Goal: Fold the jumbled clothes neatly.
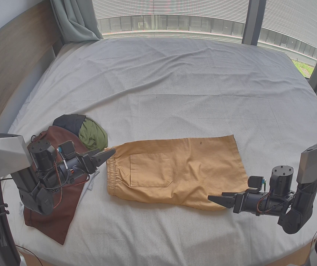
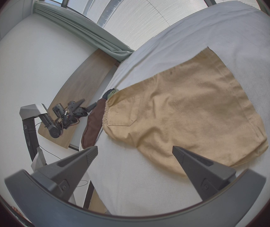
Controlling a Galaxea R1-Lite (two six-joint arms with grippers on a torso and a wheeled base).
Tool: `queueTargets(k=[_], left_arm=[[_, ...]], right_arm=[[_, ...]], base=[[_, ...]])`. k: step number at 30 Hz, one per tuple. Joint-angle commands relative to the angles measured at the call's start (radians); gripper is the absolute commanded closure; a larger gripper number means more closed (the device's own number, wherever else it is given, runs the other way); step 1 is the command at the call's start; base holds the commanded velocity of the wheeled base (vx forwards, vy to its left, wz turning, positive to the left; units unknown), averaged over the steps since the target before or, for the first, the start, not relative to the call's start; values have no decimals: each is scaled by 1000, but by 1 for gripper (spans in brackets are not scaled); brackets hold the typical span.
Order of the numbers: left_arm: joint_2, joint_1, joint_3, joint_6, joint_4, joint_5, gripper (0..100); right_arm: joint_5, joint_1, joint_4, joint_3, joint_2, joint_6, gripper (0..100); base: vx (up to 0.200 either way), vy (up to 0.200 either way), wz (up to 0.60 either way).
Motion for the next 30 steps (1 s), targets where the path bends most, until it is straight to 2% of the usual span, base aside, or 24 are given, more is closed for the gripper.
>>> queueTargets(k=[1,30], left_arm=[[55,0,1,-1,-1,1,0],[283,-26,45,8,-1,14,0]], right_arm=[[0,12,0,14,-67,-1,0],[2,12,-1,15,-44,-7,0]], base=[[0,0,0],[0,0,0]])
